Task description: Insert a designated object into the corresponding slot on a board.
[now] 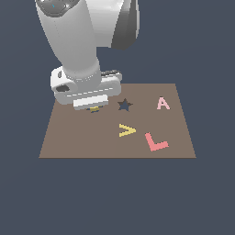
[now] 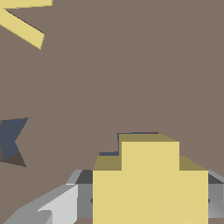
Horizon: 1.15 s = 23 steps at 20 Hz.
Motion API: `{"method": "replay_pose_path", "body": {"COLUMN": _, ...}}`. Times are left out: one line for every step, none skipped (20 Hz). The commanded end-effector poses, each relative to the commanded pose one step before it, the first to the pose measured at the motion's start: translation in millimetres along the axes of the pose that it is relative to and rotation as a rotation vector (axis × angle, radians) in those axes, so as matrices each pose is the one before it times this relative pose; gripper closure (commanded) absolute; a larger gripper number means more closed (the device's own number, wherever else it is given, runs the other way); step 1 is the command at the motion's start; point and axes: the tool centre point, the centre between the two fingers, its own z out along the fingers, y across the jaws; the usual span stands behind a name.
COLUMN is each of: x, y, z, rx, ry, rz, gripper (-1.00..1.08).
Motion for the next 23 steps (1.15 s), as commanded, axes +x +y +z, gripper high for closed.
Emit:
{"method": "replay_pose_path", "body": {"x": -2.06, "y": -0.39, "z": -0.48, "rx": -0.00027, "ry": 0.00061, "rz": -0.00954, "gripper": 1.08}}
{"method": "replay_pose_path", "body": {"x": -0.11, "y": 0.25, "z": -0.01, "rx": 0.0, "ry": 0.0, "rz": 0.0, "gripper": 1.08}}
{"method": "replay_pose_path", "body": {"x": 0.31, "y": 0.16, "z": 0.03, "rx": 0.00001, "ry": -0.00002, "rz": 0.00098, "gripper": 1.08}}
{"method": "replay_pose_path", "body": {"x": 0.37, "y": 0.29, "z": 0.03, "rx": 0.0, "ry": 0.0, "rz": 0.00169, "gripper": 1.08}}
{"method": "replay_pose_path", "body": {"x": 0.13, "y": 0.13, "z": 0.01, "rx": 0.0, "ry": 0.0, "rz": 0.00069, "gripper": 1.08}}
{"method": "replay_pose_path", "body": {"x": -0.31, "y": -0.26, "z": 0.22, "rx": 0.00018, "ry": -0.00051, "rz": -0.00042, "gripper": 1.08}}
{"method": "replay_pose_path", "body": {"x": 0.01, "y": 0.01, "z": 0.39, "rx": 0.0, "ry": 0.0, "rz": 0.0, "gripper": 1.08}}
{"method": "replay_pose_path", "body": {"x": 0.04, "y": 0.03, "z": 1.18, "rx": 0.0, "ry": 0.0, "rz": 0.0, "gripper": 1.08}}
{"method": "replay_pose_path", "body": {"x": 0.06, "y": 0.04, "z": 1.97, "rx": 0.0, "ry": 0.0, "rz": 0.0, "gripper": 1.08}}
{"method": "replay_pose_path", "body": {"x": 0.08, "y": 0.05, "z": 2.63, "rx": -0.00059, "ry": -0.00035, "rz": 0.00003, "gripper": 1.08}}
{"method": "replay_pose_path", "body": {"x": 0.04, "y": 0.04, "z": 1.98, "rx": 0.0, "ry": 0.0, "rz": 0.0, "gripper": 1.08}}
{"method": "replay_pose_path", "body": {"x": 0.02, "y": 0.02, "z": 1.19, "rx": 0.0, "ry": 0.0, "rz": 0.0, "gripper": 1.08}}
{"method": "replay_pose_path", "body": {"x": 0.01, "y": 0.01, "z": 0.44, "rx": -0.00061, "ry": -0.00032, "rz": 0.00004, "gripper": 1.08}}
{"method": "replay_pose_path", "body": {"x": 0.0, "y": 0.0, "z": 0.0, "rx": 0.0, "ry": 0.0, "rz": 0.0, "gripper": -0.92}}
{"method": "replay_pose_path", "body": {"x": 0.0, "y": 0.0, "z": 0.0, "rx": 0.0, "ry": 0.0, "rz": 0.0, "gripper": -0.92}}
{"method": "replay_pose_path", "body": {"x": 0.0, "y": 0.0, "z": 0.0, "rx": 0.0, "ry": 0.0, "rz": 0.0, "gripper": -0.92}}
{"method": "replay_pose_path", "body": {"x": 0.0, "y": 0.0, "z": 0.0, "rx": 0.0, "ry": 0.0, "rz": 0.0, "gripper": -0.92}}
{"method": "replay_pose_path", "body": {"x": 0.0, "y": 0.0, "z": 0.0, "rx": 0.0, "ry": 0.0, "rz": 0.0, "gripper": -0.92}}
{"method": "replay_pose_path", "body": {"x": 0.0, "y": 0.0, "z": 0.0, "rx": 0.0, "ry": 0.0, "rz": 0.0, "gripper": -0.92}}
{"method": "replay_pose_path", "body": {"x": 0.0, "y": 0.0, "z": 0.0, "rx": 0.0, "ry": 0.0, "rz": 0.0, "gripper": -0.92}}
{"method": "replay_pose_path", "body": {"x": 0.0, "y": 0.0, "z": 0.0, "rx": 0.0, "ry": 0.0, "rz": 0.0, "gripper": -0.92}}
{"method": "replay_pose_path", "body": {"x": 0.0, "y": 0.0, "z": 0.0, "rx": 0.0, "ry": 0.0, "rz": 0.0, "gripper": -0.92}}
{"method": "replay_pose_path", "body": {"x": 0.0, "y": 0.0, "z": 0.0, "rx": 0.0, "ry": 0.0, "rz": 0.0, "gripper": -0.92}}
